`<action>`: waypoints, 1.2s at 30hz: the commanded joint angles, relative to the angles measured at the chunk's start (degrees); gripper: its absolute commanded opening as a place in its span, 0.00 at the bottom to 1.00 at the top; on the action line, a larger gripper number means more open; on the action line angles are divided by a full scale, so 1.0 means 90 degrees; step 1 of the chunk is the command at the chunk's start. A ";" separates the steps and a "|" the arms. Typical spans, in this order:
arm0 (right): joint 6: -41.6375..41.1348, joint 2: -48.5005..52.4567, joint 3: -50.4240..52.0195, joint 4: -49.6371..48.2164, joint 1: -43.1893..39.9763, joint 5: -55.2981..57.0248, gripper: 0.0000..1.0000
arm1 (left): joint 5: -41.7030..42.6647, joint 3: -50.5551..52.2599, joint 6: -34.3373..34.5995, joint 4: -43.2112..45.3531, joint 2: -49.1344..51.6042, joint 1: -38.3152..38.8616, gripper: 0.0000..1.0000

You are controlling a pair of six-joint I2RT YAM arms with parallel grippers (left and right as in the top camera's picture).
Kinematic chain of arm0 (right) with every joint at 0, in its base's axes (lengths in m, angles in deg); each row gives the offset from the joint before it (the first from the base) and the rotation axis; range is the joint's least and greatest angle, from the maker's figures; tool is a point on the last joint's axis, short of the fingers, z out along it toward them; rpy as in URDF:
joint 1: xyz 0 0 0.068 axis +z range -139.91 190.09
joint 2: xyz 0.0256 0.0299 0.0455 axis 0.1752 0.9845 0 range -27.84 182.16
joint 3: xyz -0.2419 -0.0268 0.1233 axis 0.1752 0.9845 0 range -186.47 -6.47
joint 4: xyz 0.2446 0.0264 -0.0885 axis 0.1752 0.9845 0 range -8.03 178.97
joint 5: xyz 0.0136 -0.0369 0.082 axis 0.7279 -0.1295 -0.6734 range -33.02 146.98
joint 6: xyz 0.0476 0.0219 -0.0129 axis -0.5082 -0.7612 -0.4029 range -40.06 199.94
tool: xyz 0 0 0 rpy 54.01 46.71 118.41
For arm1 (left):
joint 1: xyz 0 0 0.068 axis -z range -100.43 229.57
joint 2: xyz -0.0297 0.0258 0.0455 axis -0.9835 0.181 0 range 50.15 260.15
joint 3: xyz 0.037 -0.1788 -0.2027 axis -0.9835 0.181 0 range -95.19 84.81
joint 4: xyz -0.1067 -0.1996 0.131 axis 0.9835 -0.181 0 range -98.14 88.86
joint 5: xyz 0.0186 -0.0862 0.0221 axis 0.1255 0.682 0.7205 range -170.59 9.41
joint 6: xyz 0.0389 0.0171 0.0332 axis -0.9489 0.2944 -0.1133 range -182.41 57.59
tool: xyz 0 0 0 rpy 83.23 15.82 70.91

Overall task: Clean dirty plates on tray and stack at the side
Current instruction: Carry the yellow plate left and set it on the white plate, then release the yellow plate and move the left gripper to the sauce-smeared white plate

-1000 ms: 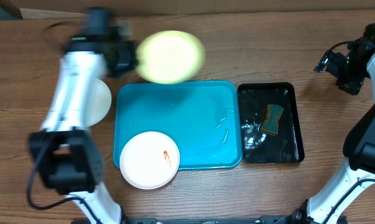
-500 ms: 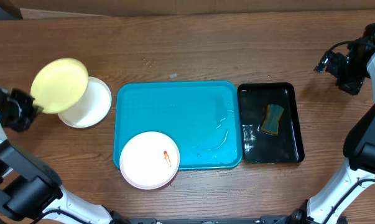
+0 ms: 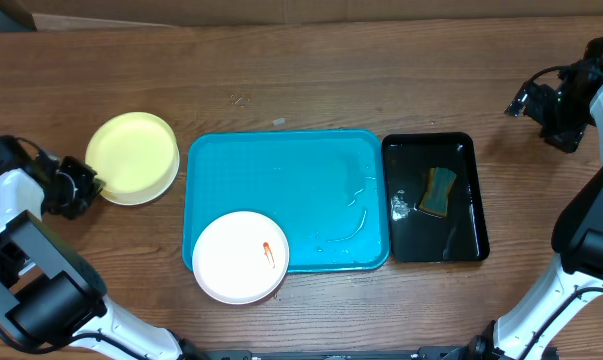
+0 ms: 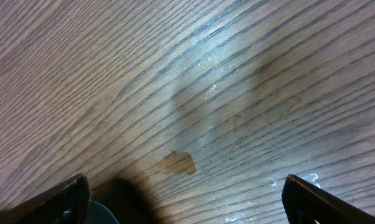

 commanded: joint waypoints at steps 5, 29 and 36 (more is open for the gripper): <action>-0.0015 -0.0153 -0.0134 -0.0017 0.0012 -0.0036 1.00 | 0.0393 -0.0459 -0.0194 -0.1056 -0.0160 0.0102 0.56; -0.0015 -0.0153 -0.0134 -0.0019 0.0012 -0.0036 1.00 | -0.1319 -0.0651 -0.0277 -0.3934 -0.3575 0.4092 0.53; -0.0015 -0.0153 -0.0134 -0.0017 0.0012 -0.0036 1.00 | -0.2072 0.0355 0.0238 -0.3995 -0.3575 0.4840 0.55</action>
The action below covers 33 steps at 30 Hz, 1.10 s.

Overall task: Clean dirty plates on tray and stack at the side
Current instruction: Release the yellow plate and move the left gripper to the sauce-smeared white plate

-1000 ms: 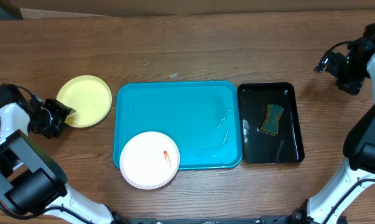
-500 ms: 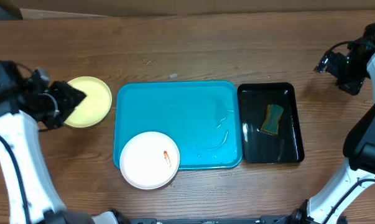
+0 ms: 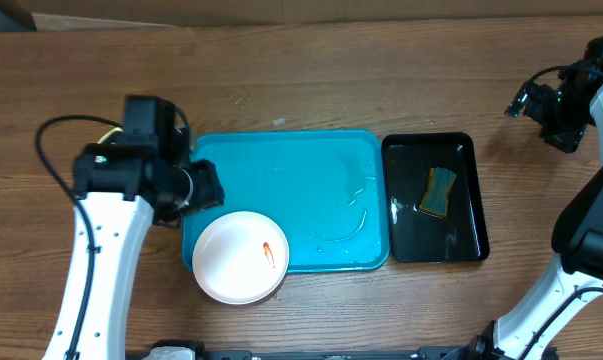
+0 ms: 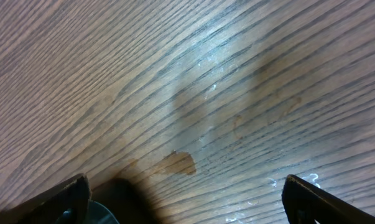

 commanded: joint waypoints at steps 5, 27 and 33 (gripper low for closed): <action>-0.0015 -0.0153 -0.0134 -0.0017 0.0012 -0.0036 1.00 | -0.0641 0.1229 0.0629 0.0112 0.0010 -0.0092 0.54; -0.0015 -0.0153 -0.0134 -0.0019 0.0012 -0.0036 1.00 | -0.0894 0.2907 0.0534 0.1911 0.0010 -0.0158 0.50; -0.0015 -0.0153 -0.0134 -0.0019 0.0012 -0.0036 1.00 | -0.0872 0.2907 0.0223 0.1843 0.0019 -0.0158 0.53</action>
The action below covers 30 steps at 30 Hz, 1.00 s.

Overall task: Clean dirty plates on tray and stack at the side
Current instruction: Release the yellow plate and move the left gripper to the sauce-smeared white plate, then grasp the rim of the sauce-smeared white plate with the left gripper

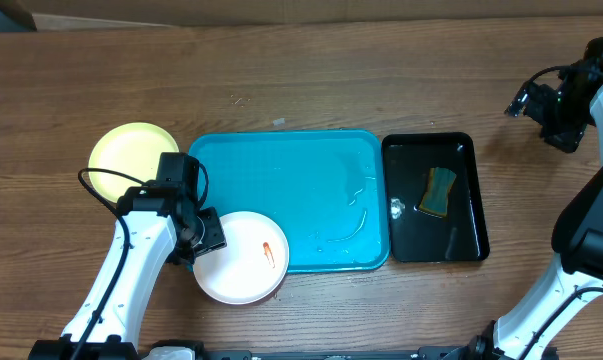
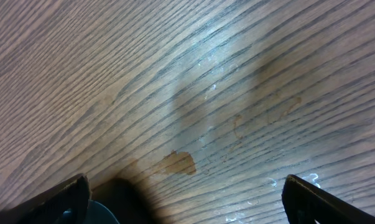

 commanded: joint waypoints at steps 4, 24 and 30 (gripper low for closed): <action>-0.0015 -0.0153 -0.0134 -0.0017 0.0012 -0.0036 1.00 | -0.0102 -0.0075 -0.0216 0.0109 0.0007 -0.0051 0.55; -0.0015 -0.0153 -0.0134 -0.0017 0.0012 -0.0036 1.00 | 0.0510 -0.0260 -0.0804 -0.0211 0.0010 -0.0794 0.66; -0.0015 -0.0153 -0.0134 -0.0017 0.0012 -0.0036 1.00 | 0.1018 -0.0260 -0.0806 -0.0100 0.0010 -0.0787 0.66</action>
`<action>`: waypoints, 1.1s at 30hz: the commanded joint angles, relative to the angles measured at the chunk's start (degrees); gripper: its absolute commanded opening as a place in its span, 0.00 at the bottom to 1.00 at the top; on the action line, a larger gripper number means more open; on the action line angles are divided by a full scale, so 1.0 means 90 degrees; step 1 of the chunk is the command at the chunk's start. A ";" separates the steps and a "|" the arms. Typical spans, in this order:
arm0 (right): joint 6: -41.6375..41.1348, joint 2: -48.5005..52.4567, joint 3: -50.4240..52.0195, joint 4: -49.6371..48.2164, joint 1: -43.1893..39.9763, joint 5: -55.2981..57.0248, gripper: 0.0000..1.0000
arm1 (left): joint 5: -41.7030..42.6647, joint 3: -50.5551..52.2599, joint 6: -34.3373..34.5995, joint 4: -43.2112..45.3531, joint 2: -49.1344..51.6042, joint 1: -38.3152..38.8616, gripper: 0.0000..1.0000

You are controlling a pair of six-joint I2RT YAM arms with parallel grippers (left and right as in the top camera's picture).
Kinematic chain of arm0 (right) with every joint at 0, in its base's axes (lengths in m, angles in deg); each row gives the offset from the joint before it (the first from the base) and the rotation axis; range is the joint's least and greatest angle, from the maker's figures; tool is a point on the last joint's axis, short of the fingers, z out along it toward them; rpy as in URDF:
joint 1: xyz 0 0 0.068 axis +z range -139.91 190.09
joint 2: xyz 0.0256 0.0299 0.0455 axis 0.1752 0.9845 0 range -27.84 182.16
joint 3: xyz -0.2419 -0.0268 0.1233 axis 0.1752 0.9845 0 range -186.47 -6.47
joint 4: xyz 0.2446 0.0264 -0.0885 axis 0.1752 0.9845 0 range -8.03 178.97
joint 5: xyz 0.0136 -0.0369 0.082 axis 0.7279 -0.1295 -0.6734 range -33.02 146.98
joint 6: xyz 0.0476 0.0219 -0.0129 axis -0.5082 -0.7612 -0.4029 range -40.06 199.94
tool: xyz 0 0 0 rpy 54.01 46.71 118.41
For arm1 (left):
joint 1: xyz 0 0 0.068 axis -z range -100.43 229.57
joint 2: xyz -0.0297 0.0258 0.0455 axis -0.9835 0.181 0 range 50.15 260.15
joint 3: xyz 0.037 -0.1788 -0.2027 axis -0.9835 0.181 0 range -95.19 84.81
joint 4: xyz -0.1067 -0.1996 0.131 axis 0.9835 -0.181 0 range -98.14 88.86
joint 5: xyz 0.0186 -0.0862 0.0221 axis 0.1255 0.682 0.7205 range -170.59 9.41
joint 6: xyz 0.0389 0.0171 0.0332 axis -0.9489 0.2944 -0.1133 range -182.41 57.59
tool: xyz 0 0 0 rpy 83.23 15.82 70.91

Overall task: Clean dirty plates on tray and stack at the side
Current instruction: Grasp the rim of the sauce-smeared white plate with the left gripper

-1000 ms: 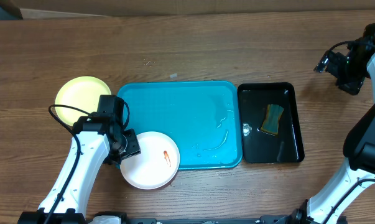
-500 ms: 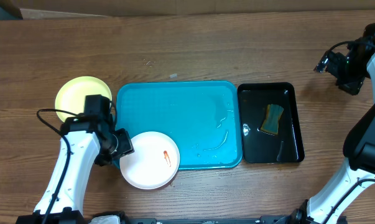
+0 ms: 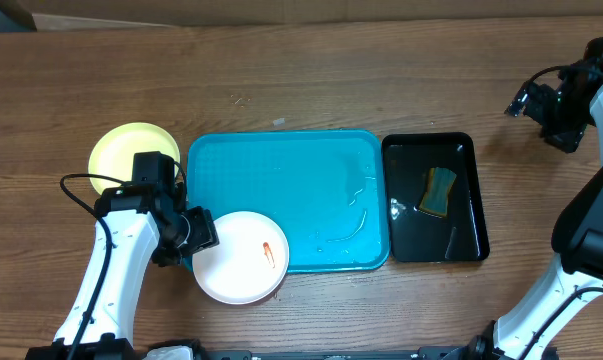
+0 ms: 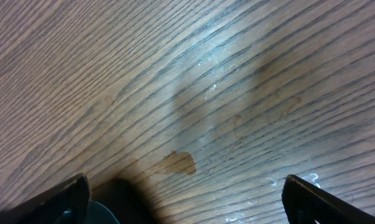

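A white plate [image 3: 239, 258] with a red smear lies on the front left corner of the teal tray [image 3: 301, 185], overhanging its edge. A yellow plate [image 3: 116, 158] rests on the table left of the tray, partly covered by my left arm. My left gripper [image 3: 199, 233] is at the white plate's left rim; how its jaws stand cannot be made out from above. My right gripper [image 3: 527, 100] hangs far off at the back right. In the right wrist view the right gripper [image 4: 186, 204] is open wide over bare wood.
A black tray [image 3: 429, 138] stands right of the teal tray with a green-and-yellow sponge [image 3: 440, 192] in it. Streaks of water lie on the teal tray's right half. A small stain [image 4: 178, 163] marks the wood under the right gripper.
My left arm has shifted a little to the left, its gripper still at the white plate's left rim. The plate lies where it did. The right arm has not moved.
My left gripper was first at the yellow plate's left edge, beside the tray. Then the arm stood over the tray's left edge, hiding that plate. Then its gripper was at the white plate's left rim, where it stays. The right arm held still, open.
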 commanded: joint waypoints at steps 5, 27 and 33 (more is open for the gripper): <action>-0.0012 -0.0153 -0.0134 -0.0017 0.0012 -0.0034 1.00 | 0.0573 -0.0160 -0.0046 0.0253 0.0007 0.0000 0.66; -0.0012 -0.0153 -0.0134 -0.0015 0.0012 -0.0034 1.00 | 0.0563 -0.0158 -0.0044 0.0231 0.0010 0.0000 0.70; -0.0012 -0.0153 -0.0134 -0.0017 0.0012 -0.0034 1.00 | 0.0525 -0.0158 -0.0046 0.0231 0.0010 0.0000 0.71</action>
